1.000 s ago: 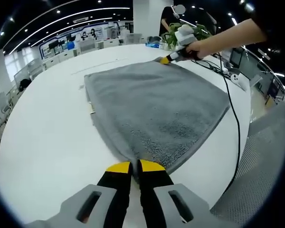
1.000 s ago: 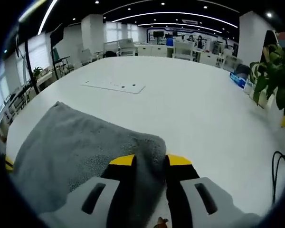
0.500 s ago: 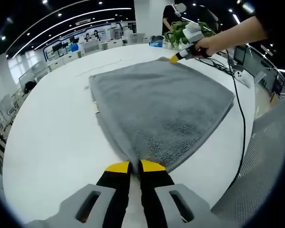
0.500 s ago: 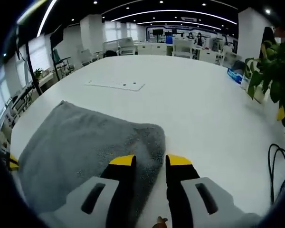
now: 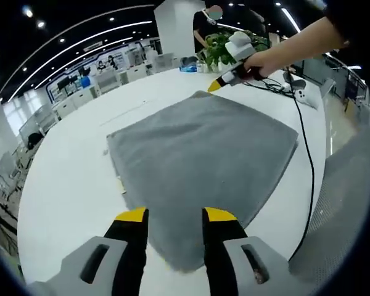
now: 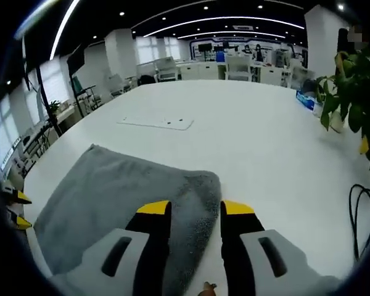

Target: Fold the towel on the table until its edges align and the towel forms a compact rectangular stack.

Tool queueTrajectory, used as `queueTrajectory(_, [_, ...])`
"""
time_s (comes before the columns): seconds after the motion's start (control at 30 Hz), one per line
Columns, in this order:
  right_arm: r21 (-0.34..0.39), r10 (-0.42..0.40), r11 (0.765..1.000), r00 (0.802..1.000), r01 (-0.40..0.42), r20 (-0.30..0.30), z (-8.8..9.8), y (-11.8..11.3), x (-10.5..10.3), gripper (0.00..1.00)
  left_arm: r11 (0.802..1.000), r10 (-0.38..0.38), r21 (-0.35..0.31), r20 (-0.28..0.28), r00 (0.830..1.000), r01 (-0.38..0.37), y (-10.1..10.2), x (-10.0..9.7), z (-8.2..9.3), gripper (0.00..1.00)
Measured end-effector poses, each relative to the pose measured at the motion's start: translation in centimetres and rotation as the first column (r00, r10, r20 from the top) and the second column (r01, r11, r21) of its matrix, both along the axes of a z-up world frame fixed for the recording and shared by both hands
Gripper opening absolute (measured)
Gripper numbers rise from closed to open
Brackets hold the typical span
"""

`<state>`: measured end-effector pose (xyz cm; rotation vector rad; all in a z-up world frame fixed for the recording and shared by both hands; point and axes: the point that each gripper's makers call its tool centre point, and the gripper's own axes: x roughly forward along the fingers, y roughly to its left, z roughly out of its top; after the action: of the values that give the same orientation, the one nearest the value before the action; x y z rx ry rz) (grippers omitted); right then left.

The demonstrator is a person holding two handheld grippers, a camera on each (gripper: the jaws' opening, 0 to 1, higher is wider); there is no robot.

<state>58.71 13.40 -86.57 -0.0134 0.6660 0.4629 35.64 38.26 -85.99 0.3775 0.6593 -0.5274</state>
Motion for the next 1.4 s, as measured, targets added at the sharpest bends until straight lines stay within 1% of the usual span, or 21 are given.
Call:
queueTrajectory(0.07, [0.017, -0.006, 1.000, 1.000, 0.006, 0.005, 0.3, -0.3, 0.2, 0.31, 0.998, -0.051, -0.024, 0.013, 0.999, 0.051, -2.2, 0.5, 0.5, 0.36])
queueTrajectory(0.13, [0.000, 0.002, 1.000, 1.000, -0.002, 0.006, 0.6, -0.5, 0.0, 0.31, 0.994, -0.108, -0.024, 0.024, 0.994, 0.109, -4.2, 0.9, 1.0, 0.36])
queueTrajectory(0.17, [-0.005, 0.002, 1.000, 1.000, -0.002, 0.007, 0.7, -0.9, 0.0, 0.32, 0.993, -0.118, -0.025, 0.026, 0.993, 0.119, -4.6, 0.9, 1.1, 0.36])
queueTrajectory(0.23, [0.000, -0.008, 1.000, 1.000, 0.008, 0.013, 1.1, -1.3, 0.1, 0.32, 0.984, -0.173, -0.032, 0.036, 0.984, 0.174, -6.6, 1.2, 1.4, 0.36])
queueTrajectory(0.33, [0.018, -0.023, 1.000, 1.000, 0.023, 0.016, 1.5, -1.5, 0.2, 0.32, 0.968, -0.248, -0.029, 0.041, 0.968, 0.249, -9.2, 1.3, 1.6, 0.36])
queueTrajectory(0.4, [0.060, -0.060, 0.996, 0.998, 0.059, 0.019, 1.8, -1.5, 0.3, 0.32, 0.956, -0.291, -0.030, 0.030, 0.956, 0.292, -10.9, 1.2, 1.3, 0.36])
queueTrajectory(0.5, [0.072, -0.073, 0.995, 0.997, 0.072, 0.002, 1.4, -1.6, 0.3, 0.32, 0.930, -0.367, -0.026, 0.026, 0.930, 0.368, -13.9, 1.2, 1.2, 0.35])
queueTrajectory(0.57, [0.073, -0.080, 0.994, 0.997, 0.080, -0.007, 1.2, -1.6, 0.3, 0.32, 0.916, -0.399, -0.037, 0.016, 0.917, 0.399, -15.5, 1.0, 1.0, 0.35])
queueTrajectory(0.67, [0.083, -0.089, 0.993, 0.996, 0.090, -0.009, 1.1, -1.6, 0.5, 0.32, 0.896, -0.442, -0.050, 0.003, 0.897, 0.441, -17.2, 0.4, 0.5, 0.35])
queueTrajectory(0.7, [0.081, -0.089, 0.993, 0.996, 0.089, -0.009, 1.0, -1.6, 0.5, 0.32, 0.879, -0.475, -0.045, 0.000, 0.880, 0.474, -17.9, 0.0, 0.2, 0.35])
queueTrajectory(0.77, [0.076, -0.088, 0.993, 0.996, 0.088, -0.009, 0.8, -1.7, 0.8, 0.32, 0.869, -0.494, -0.036, -0.009, 0.870, 0.493, -18.3, -0.4, -0.2, 0.35])
queueTrajectory(0.8, [0.076, -0.089, 0.993, 0.996, 0.089, -0.011, 0.7, -1.8, 0.9, 0.32, 0.859, -0.511, -0.035, -0.016, 0.859, 0.510, -18.8, -0.8, -0.4, 0.35])
queueTrajectory(0.97, [0.069, -0.096, 0.993, 0.995, 0.096, -0.008, 0.0, -2.0, 1.4, 0.29, 0.826, -0.563, -0.060, -0.027, 0.826, 0.560, -21.0, -1.9, -1.0, 0.33])
queueTrajectory(1.0, [0.066, -0.096, 0.993, 0.995, 0.097, -0.012, -0.3, -2.1, 1.5, 0.29, 0.812, -0.582, -0.066, -0.030, 0.813, 0.579, -21.7, -2.2, -1.1, 0.32])
queueTrajectory(1.1, [0.064, -0.097, 0.993, 0.995, 0.098, -0.019, -0.9, -2.0, 1.8, 0.28, 0.794, -0.607, -0.062, -0.036, 0.794, 0.605, -22.8, -2.7, -1.5, 0.26])
queueTrajectory(1.13, [0.066, -0.097, 0.993, 0.995, 0.099, -0.020, -1.1, -1.9, 1.9, 0.28, 0.753, -0.657, -0.046, -0.032, 0.753, 0.656, -23.4, -3.3, -1.6, 0.26])
queueTrajectory(1.17, [0.070, -0.098, 0.993, 0.995, 0.099, -0.022, -1.3, -1.8, 2.1, 0.28, 0.725, -0.689, -0.035, -0.021, 0.724, 0.688, -23.9, -3.7, -1.6, 0.25])
queueTrajectory(1.3, [0.069, -0.095, 0.993, 0.995, 0.096, -0.024, -1.8, -1.7, 2.5, 0.26, 0.707, -0.707, -0.021, -0.017, 0.707, 0.707, -24.8, -3.7, -1.8, 0.23])
queueTrajectory(1.33, [0.068, -0.094, 0.993, 0.995, 0.096, -0.026, -2.0, -1.7, 2.6, 0.26, 0.681, -0.733, -0.027, -0.025, 0.680, 0.732, -25.2, -4.1, -1.9, 0.20])
queueTrajectory(1.37, [0.066, -0.096, 0.993, 0.995, 0.097, -0.027, -2.1, -1.8, 2.7, 0.26, 0.665, -0.747, -0.033, -0.031, 0.664, 0.746, -25.4, -4.4, -2.0, 0.17])
queueTrajectory(1.4, [0.065, -0.096, 0.993, 0.995, 0.098, -0.026, -2.1, -1.7, 2.7, 0.25, 0.659, -0.752, -0.029, -0.028, 0.659, 0.751, -25.7, -4.4, -2.0, 0.16])
